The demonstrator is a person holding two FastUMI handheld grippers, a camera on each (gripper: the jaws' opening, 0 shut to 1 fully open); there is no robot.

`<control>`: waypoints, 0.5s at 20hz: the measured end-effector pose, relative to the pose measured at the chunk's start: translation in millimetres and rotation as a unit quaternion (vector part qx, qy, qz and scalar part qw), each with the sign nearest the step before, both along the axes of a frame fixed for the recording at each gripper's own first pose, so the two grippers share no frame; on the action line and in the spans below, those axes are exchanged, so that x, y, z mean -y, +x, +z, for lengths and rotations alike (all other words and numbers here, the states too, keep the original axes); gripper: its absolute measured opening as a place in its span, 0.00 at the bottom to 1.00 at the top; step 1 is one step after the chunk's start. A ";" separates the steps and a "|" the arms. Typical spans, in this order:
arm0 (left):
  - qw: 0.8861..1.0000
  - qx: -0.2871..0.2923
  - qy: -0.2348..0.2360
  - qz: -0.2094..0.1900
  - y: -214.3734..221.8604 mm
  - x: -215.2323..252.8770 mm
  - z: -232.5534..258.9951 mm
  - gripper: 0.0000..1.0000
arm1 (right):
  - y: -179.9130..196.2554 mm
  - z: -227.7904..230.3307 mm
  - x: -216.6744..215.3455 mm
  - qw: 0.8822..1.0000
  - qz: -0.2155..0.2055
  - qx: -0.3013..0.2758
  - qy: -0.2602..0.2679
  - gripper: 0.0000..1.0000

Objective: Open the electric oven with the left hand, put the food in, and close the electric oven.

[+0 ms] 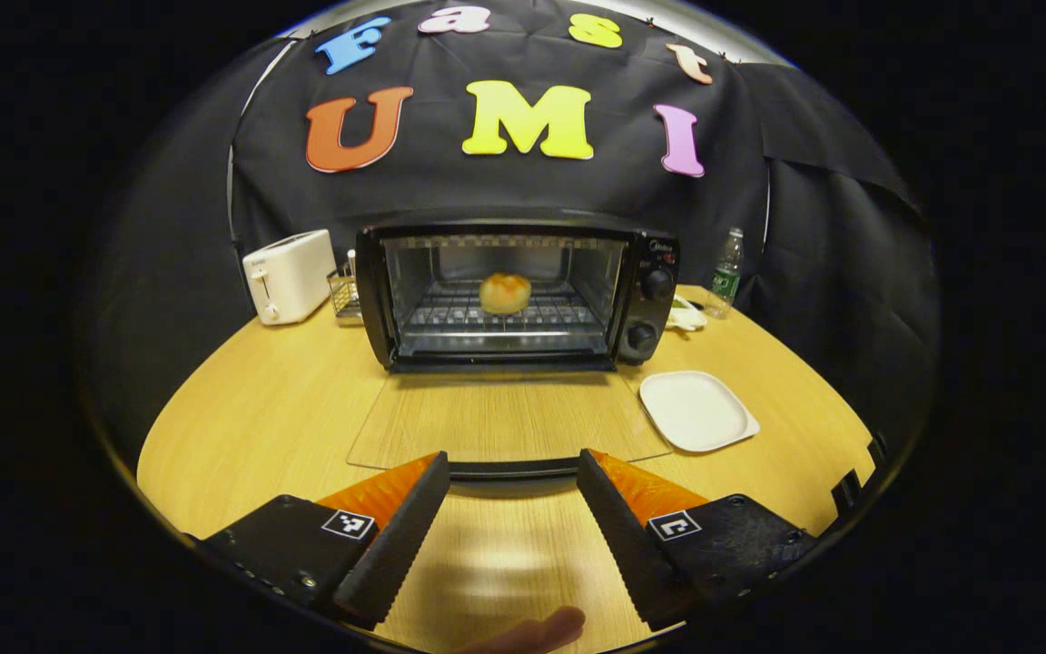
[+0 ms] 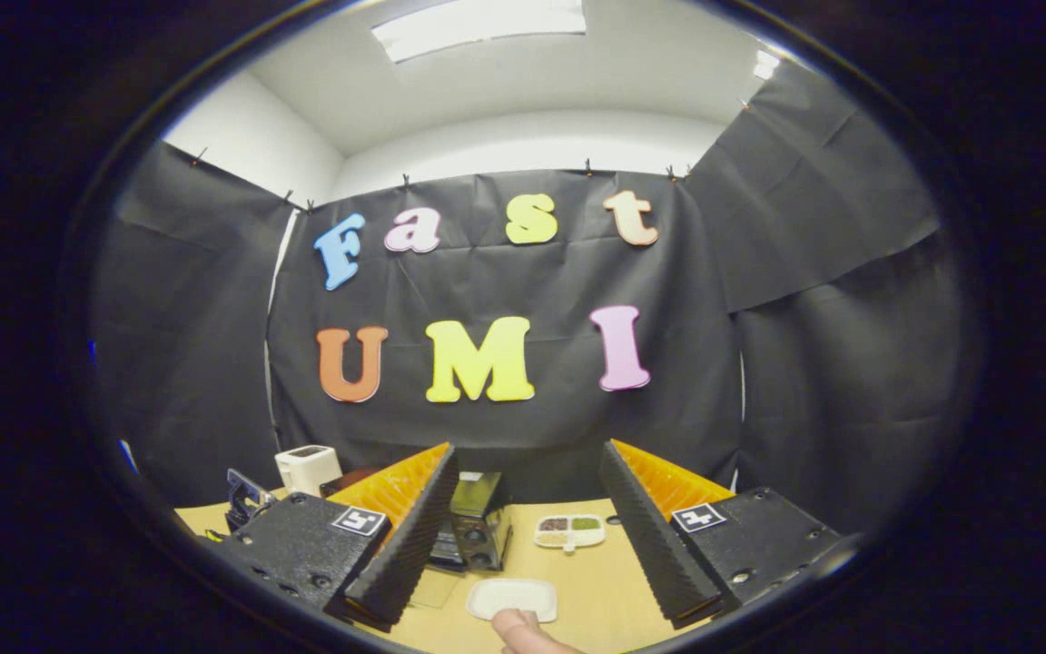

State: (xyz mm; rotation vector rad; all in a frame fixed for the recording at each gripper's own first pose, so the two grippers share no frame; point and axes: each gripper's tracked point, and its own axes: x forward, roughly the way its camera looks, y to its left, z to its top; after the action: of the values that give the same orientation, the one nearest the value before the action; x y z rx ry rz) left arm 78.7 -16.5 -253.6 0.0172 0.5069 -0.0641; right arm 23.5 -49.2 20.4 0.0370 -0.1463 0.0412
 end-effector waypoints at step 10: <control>0.998 -0.067 0.017 0.012 9.2 6.2 -48.5 0.94 | 18.2 -41.8 10.6 0.998 0.024 -0.050 0.022 0.96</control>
State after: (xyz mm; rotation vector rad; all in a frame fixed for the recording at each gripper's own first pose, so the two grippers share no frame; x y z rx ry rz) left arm 87.9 -22.7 -302.1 0.0406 0.6419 -0.0328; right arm 41.6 -59.8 -21.4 0.0872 -0.0472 0.0848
